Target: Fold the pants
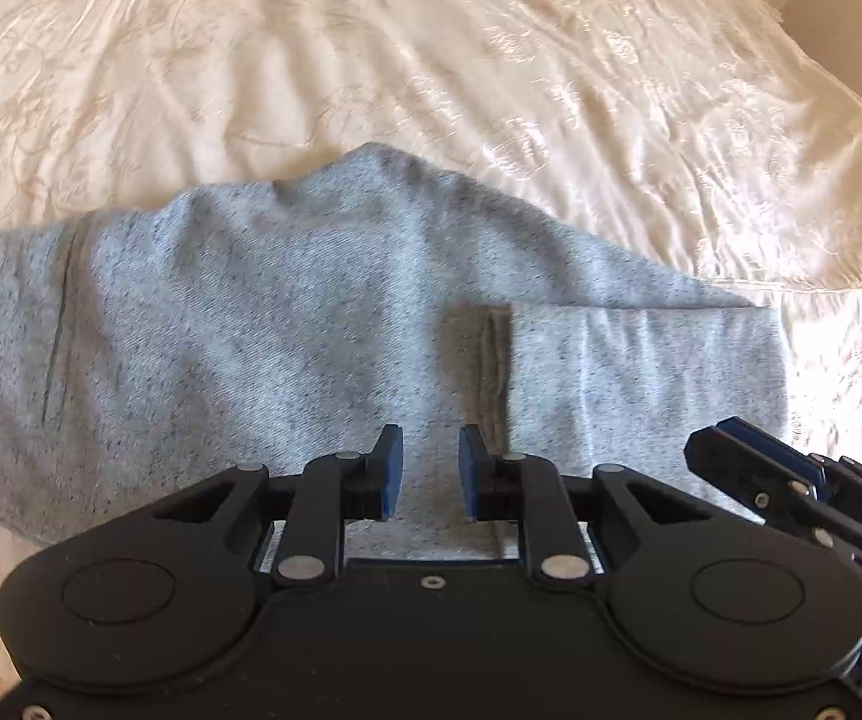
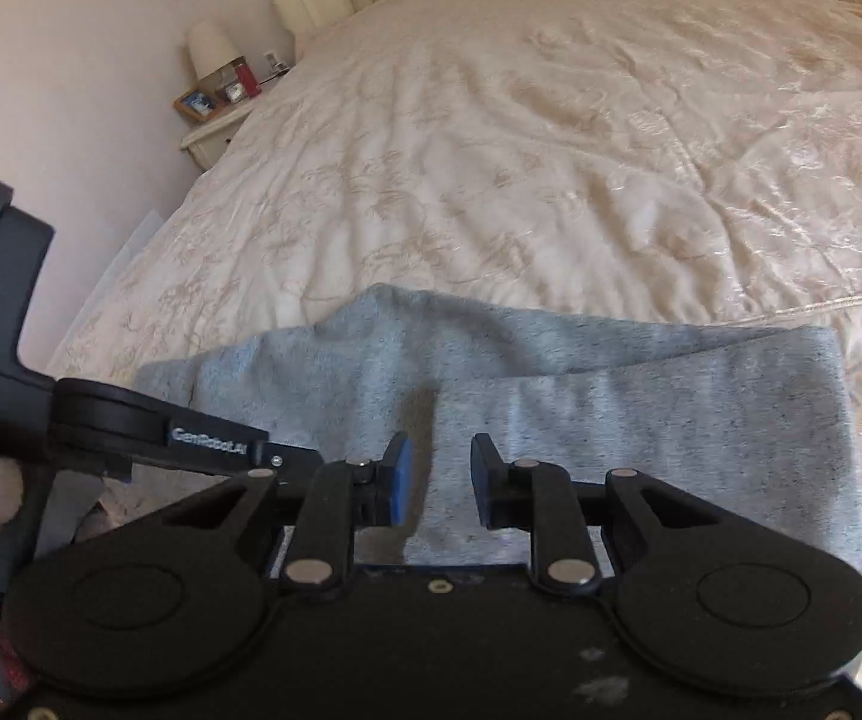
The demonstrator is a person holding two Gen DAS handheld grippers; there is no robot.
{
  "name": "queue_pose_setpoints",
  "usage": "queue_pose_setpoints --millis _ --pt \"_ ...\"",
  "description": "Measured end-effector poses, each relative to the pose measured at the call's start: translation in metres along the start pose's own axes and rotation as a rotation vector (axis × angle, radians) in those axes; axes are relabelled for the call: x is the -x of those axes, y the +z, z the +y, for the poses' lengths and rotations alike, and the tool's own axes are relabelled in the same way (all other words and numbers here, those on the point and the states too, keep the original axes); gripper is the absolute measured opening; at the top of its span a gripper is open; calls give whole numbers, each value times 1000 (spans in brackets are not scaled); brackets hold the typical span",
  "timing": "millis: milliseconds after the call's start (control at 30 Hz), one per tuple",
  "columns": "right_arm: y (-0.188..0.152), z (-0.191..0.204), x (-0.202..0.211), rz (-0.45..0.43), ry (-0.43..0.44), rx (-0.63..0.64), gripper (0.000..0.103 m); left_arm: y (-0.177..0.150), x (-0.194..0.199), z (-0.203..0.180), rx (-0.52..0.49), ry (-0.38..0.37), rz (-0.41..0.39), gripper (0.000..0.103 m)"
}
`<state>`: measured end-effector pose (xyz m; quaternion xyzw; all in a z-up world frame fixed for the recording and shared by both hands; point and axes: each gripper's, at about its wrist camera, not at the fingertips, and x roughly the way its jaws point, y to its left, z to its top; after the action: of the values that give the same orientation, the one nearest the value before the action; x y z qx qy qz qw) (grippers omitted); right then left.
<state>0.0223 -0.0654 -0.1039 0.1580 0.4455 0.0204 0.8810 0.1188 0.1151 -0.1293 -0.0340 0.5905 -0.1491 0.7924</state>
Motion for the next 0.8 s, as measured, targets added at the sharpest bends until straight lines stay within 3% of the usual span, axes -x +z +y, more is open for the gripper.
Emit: queue_pose_setpoints --millis 133,200,267,333,400,467,600,700,800 --pt "-4 -67 -6 40 -156 -155 21 1 -10 -30 -51 -53 17 27" --pt "-11 -97 -10 70 -202 -215 8 -4 -23 -45 -83 -55 40 27" --pt "-21 -123 -24 140 -257 -260 6 -14 -35 -55 -102 -46 81 27" --pt "-35 -143 -34 222 -271 -307 2 -28 -49 -57 -113 -31 129 29" --pt "-43 -154 -34 243 -248 -343 1 -40 -64 -56 -118 21 173 29" --pt "-38 -151 -26 245 -228 -319 2 -46 -69 -52 -106 61 175 34" --pt "-12 -138 -10 162 -174 -205 8 -47 -58 -42 -27 58 156 36" --pt "10 -138 -19 93 -199 -140 11 -46 -47 -37 7 94 122 36" --pt "25 -148 -45 90 -263 -100 12 -49 -34 -30 69 122 93 36"
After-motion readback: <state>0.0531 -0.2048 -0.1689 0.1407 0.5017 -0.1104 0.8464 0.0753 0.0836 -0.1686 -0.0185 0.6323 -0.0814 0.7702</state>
